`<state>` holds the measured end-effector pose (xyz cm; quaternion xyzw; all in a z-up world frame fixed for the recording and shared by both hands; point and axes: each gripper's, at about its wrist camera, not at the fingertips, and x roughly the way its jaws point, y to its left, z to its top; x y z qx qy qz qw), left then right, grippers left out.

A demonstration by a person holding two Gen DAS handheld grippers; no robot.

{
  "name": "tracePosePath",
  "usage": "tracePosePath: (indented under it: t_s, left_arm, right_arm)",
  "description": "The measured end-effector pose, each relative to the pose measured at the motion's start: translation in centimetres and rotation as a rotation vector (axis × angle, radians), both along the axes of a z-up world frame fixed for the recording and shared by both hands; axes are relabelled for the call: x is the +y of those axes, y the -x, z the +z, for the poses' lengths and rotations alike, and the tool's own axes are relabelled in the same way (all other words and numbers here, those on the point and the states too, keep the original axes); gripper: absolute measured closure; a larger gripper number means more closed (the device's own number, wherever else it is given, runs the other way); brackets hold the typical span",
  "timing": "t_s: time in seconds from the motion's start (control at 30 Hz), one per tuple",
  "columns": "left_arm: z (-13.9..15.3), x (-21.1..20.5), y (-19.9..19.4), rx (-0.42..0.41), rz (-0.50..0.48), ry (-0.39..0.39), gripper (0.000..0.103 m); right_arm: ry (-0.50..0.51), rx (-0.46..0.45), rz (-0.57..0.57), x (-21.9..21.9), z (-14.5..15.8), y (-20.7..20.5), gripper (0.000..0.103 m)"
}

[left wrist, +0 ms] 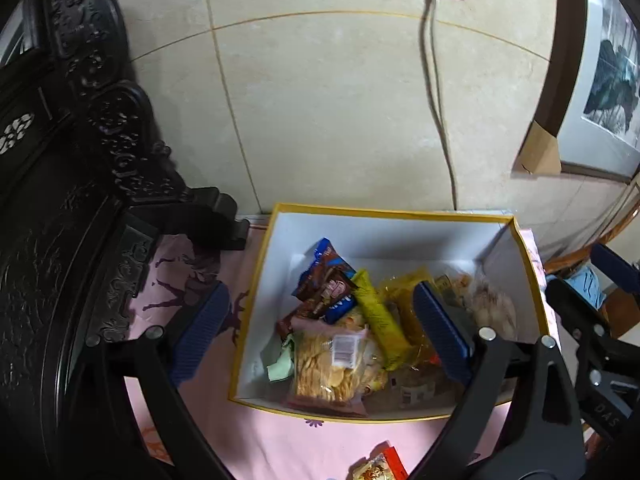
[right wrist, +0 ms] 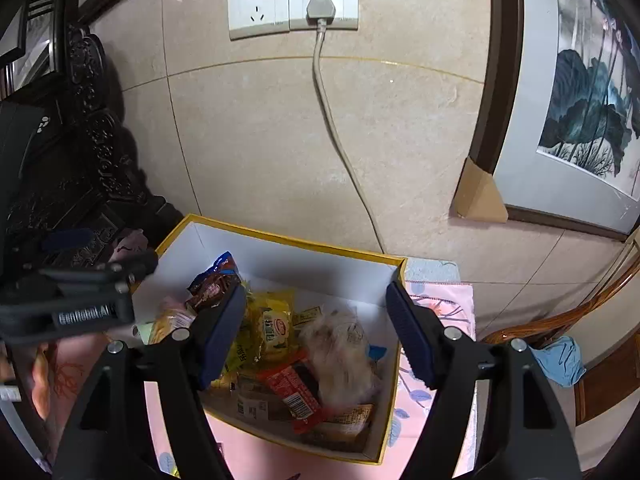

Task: Organize snacks
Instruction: 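Open both grippers to drop the biscuit pack and candy bag into the box, then grasp a green-orange pack with the left gripper while the right grasps a red-orange bag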

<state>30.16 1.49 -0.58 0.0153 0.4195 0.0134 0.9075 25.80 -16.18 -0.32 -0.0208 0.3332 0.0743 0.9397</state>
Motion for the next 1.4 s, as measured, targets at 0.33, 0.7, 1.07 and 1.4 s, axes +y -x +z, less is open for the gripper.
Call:
tracePosePath:
  t_s: [0.33, 0.7, 1.07, 1.4]
  left_arm:
    - [0.1, 0.2, 1.2, 0.015, 0.010, 0.016, 0.008]
    - [-1.7, 2.6, 8.4, 0.030, 0.053, 0.000, 0.008]
    - [-13.0, 8.2, 22.5, 0.309, 0.131, 0.036, 0.008]
    - [-13.6, 9.3, 24.9, 0.346, 0.145, 0.059, 0.008]
  right_arm:
    - [-0.025, 0.033, 0.031, 0.1, -0.3, 2.0, 0.030]
    - [-0.089, 0.130, 0.115, 1.6, -3.0, 6.5, 0.030]
    - [-0.033, 0.394, 0.239, 9.0, -17.5, 9.0, 0.030]
    - [0.082, 0.366, 0.318, 11.9, -20.2, 10.7, 0.082]
